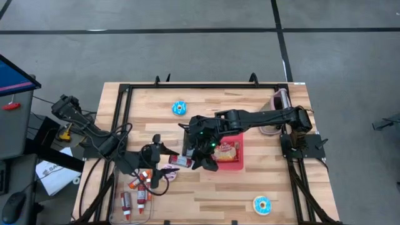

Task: Pick & Place Food Item
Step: Put the red food coloring bottle into the transparent bin

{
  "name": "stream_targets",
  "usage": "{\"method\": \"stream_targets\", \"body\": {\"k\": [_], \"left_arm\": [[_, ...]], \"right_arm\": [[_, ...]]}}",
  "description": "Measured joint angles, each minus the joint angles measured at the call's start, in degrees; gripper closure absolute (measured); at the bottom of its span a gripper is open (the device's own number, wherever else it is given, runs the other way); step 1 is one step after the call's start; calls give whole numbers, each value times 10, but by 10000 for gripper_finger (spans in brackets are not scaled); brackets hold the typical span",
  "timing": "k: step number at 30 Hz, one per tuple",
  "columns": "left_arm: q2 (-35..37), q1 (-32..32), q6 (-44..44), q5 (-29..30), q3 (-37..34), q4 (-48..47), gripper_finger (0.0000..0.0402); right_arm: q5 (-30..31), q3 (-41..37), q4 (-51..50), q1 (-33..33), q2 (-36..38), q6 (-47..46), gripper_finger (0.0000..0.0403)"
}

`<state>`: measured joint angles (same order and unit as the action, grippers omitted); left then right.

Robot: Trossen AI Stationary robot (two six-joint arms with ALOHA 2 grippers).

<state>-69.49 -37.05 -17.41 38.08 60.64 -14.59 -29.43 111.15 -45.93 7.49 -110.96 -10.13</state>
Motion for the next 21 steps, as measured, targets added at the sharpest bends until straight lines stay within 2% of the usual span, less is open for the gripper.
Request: {"method": "stream_targets", "body": {"k": [12, 21], "left_arm": [[1, 4, -34, -31, 0, -1, 266], [2, -28, -90, -21, 2, -34, 264]], "right_arm": [[7, 0, 17, 1, 0, 0, 294], [8, 0, 36, 1, -2, -17, 286]]}}
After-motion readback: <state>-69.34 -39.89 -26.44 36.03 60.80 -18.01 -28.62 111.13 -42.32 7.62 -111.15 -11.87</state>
